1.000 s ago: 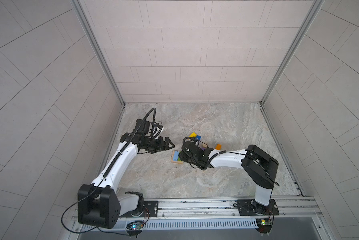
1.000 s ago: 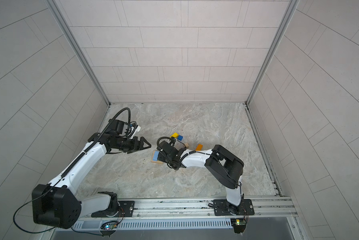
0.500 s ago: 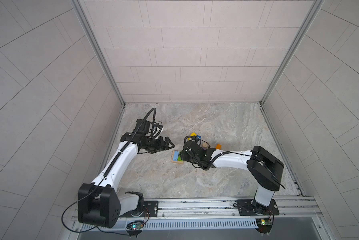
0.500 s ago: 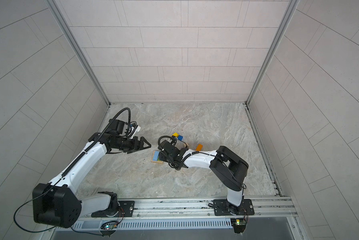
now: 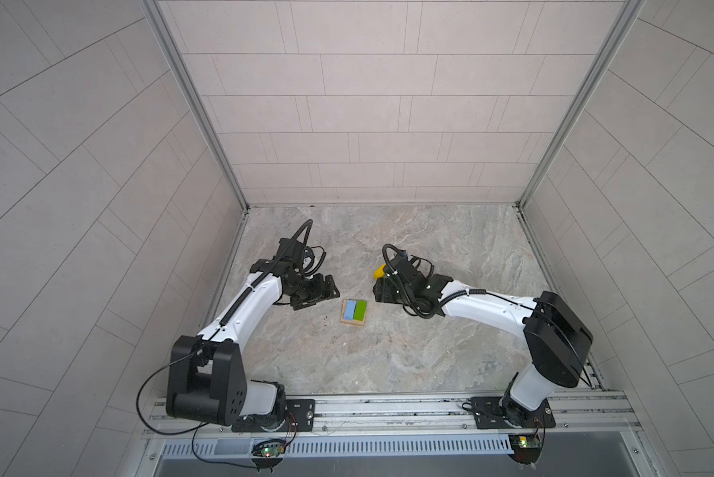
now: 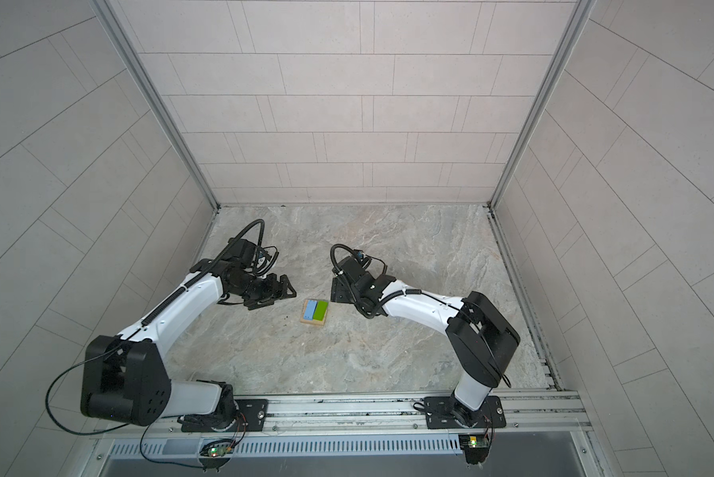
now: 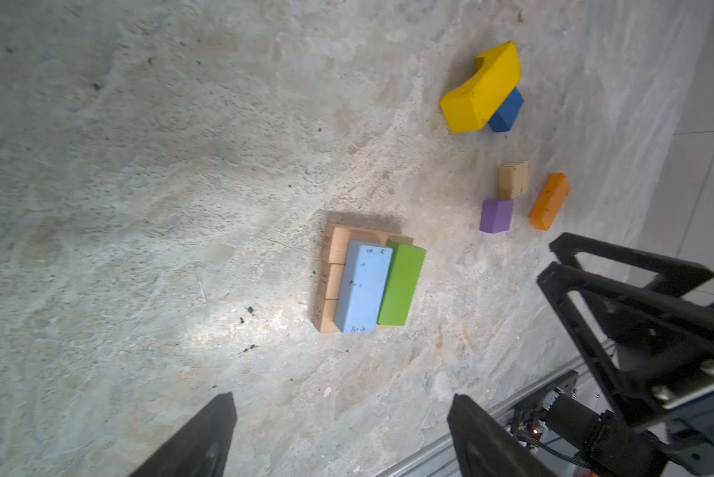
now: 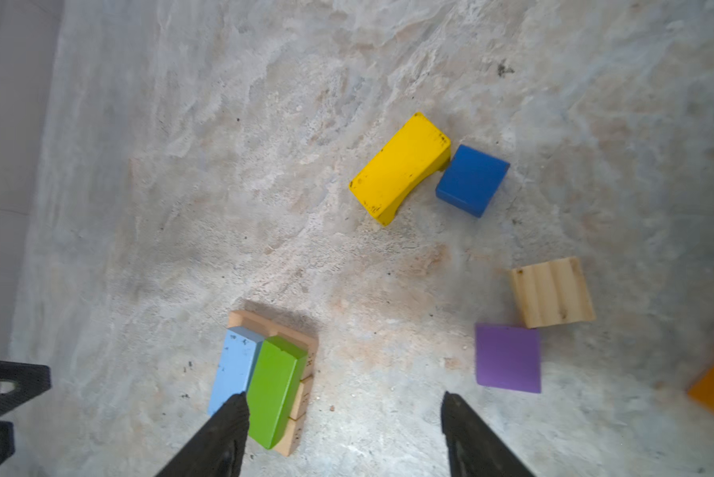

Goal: Build the wood block tower

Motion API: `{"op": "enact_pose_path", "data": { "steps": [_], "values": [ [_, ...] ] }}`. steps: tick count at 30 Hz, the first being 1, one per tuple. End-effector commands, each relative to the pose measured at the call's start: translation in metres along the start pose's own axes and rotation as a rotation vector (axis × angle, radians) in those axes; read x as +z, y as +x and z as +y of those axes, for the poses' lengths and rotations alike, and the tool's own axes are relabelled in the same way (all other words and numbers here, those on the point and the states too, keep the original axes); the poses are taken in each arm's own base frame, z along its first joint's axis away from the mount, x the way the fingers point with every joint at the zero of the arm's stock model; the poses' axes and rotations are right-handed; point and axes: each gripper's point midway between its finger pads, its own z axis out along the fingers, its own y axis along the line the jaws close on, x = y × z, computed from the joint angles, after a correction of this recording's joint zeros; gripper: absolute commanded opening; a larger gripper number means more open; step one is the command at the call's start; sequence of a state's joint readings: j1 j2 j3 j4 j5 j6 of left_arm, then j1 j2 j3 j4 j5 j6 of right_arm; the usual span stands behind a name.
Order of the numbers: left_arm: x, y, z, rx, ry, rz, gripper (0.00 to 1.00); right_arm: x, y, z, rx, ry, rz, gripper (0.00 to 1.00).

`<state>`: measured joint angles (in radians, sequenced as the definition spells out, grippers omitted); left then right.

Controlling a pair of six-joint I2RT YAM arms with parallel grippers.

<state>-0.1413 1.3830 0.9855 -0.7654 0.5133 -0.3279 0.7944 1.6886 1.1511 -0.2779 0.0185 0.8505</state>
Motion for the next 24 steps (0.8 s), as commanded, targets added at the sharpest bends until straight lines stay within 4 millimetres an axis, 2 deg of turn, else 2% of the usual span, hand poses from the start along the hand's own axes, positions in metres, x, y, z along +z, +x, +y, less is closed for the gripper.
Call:
{"op": "enact_pose_path", "data": {
  "steps": [1,3,10,24],
  "values": [
    [0.004,0.003,0.022,-0.042,-0.103,0.012,0.89,0.007,0.015,-0.014,-0.127,0.071,0.108,0.78],
    [0.006,0.003,0.026,-0.050,-0.127,0.013,0.89,0.013,0.016,-0.016,-0.157,0.086,0.128,0.82],
    [0.014,0.003,0.033,-0.071,-0.179,0.017,0.89,0.026,0.018,-0.021,-0.212,0.130,0.156,0.84],
    [0.042,-0.002,0.023,-0.089,-0.145,-0.044,0.89,0.038,0.018,-0.026,-0.275,0.169,0.187,0.85]
  ]
}}
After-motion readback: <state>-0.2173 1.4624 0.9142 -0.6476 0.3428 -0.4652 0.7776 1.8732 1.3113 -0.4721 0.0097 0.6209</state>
